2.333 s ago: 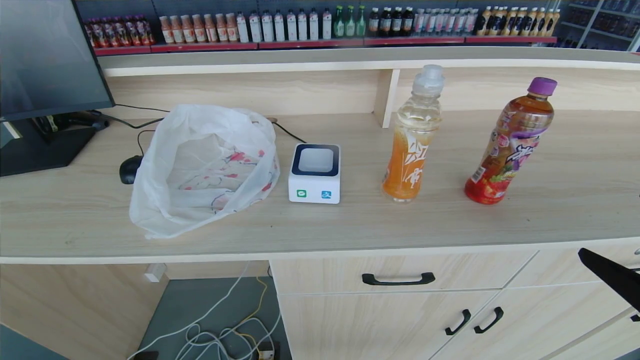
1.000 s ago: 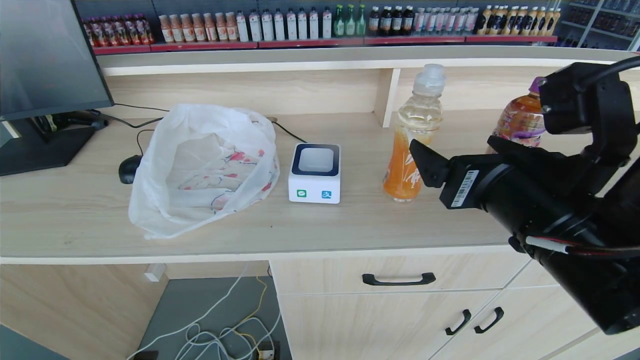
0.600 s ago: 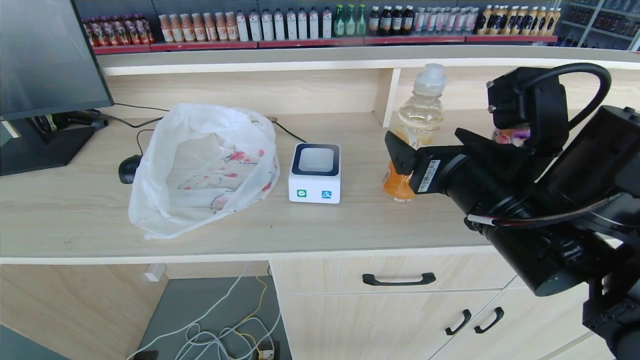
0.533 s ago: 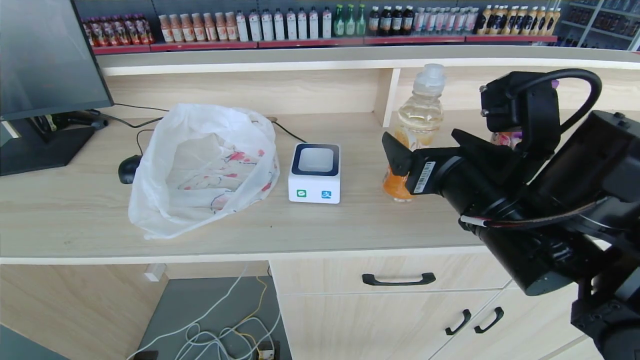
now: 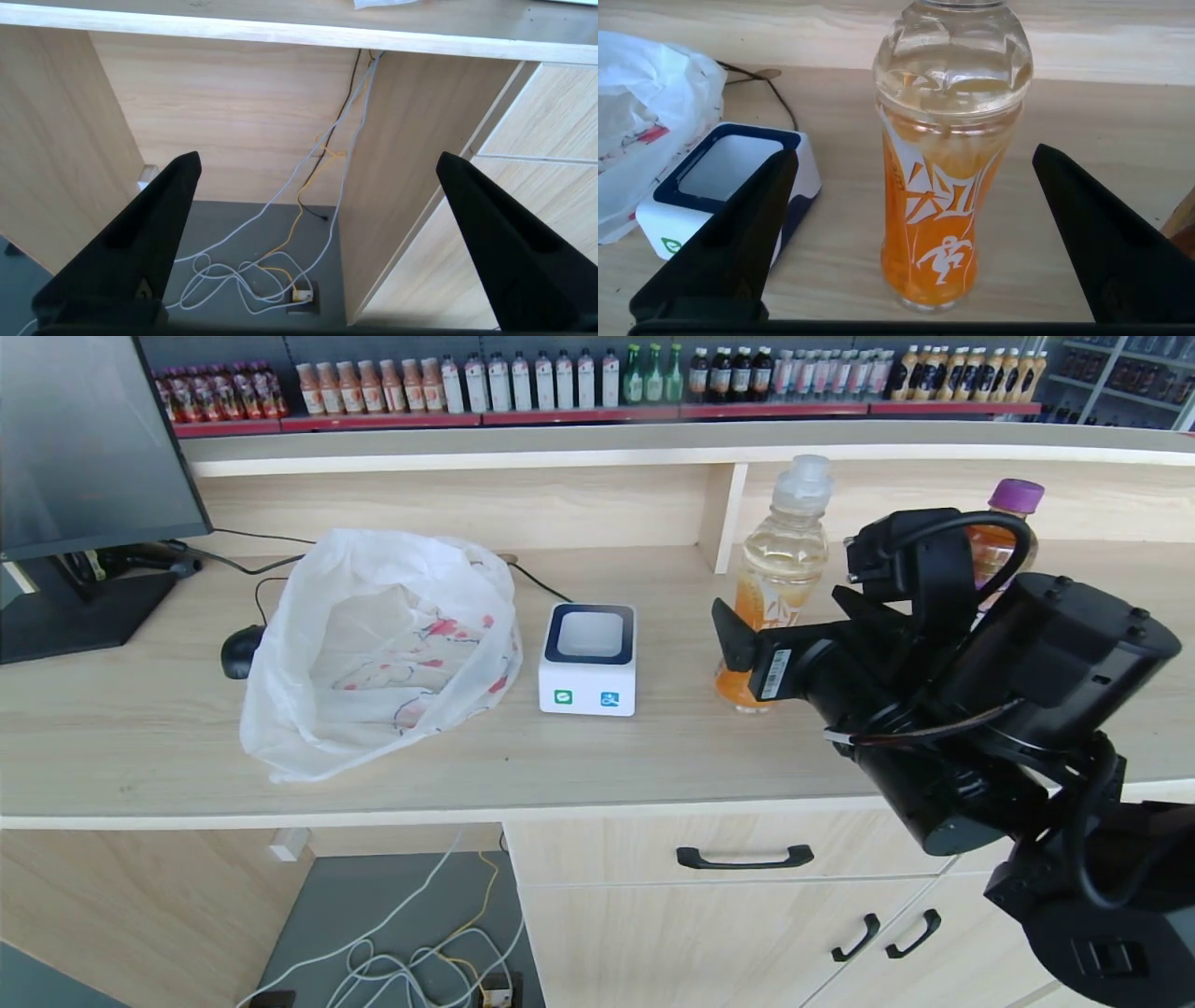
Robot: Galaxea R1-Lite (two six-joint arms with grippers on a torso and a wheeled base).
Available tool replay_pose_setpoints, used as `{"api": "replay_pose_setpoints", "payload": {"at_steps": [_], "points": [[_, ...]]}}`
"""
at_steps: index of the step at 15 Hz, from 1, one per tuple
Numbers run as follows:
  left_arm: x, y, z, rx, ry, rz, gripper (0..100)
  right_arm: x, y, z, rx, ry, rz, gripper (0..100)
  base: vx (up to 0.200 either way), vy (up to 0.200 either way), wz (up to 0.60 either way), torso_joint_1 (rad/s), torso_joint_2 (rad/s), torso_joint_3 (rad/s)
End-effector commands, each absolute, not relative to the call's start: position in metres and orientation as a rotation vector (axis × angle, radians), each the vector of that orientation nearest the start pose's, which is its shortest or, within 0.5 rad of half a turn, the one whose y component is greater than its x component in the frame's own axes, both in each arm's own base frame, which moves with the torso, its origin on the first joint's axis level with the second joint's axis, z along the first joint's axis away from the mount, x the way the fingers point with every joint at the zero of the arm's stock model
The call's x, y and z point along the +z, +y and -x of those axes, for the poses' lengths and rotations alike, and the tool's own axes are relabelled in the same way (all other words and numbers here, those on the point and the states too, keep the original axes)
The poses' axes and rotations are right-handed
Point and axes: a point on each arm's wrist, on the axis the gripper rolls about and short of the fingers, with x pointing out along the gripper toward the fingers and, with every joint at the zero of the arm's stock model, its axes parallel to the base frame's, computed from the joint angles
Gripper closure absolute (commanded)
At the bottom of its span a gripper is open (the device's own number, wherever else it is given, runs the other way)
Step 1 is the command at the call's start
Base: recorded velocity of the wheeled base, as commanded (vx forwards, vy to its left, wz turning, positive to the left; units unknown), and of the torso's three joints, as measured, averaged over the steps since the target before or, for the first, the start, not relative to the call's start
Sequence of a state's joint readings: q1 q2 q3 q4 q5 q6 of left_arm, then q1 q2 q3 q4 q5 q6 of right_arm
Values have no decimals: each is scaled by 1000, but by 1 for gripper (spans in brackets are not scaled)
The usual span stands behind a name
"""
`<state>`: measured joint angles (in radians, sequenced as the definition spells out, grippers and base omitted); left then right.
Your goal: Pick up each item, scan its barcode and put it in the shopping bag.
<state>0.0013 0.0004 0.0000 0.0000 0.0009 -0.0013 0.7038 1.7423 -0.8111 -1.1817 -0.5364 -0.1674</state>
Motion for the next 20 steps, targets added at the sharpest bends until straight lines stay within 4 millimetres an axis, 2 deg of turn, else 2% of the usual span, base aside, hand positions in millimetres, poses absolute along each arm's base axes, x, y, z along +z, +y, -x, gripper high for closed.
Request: {"api": "replay_pose_setpoints", "payload": {"at_steps": [1,5,10,13,20], "points": [[75,0,23,3,0,2,0,224,189,-250,148,-222,25,0,0,0,0,0,0,0],[75,0,23,3,0,2,0,224,180,-259,138,-238,47,0,0,0,0,0,0,0],[75,0,23,2,0,2,0,217,180,-266,158,-233,78,0,0,0,0,0,0,0],[75,0,23,3,0,2,0,213,178,-278,177,-237,113,0,0,0,0,0,0,0],[75,0,23,3,0,2,0,225,190,-302,159,-294,83,0,0,0,0,0,0,0]]}}
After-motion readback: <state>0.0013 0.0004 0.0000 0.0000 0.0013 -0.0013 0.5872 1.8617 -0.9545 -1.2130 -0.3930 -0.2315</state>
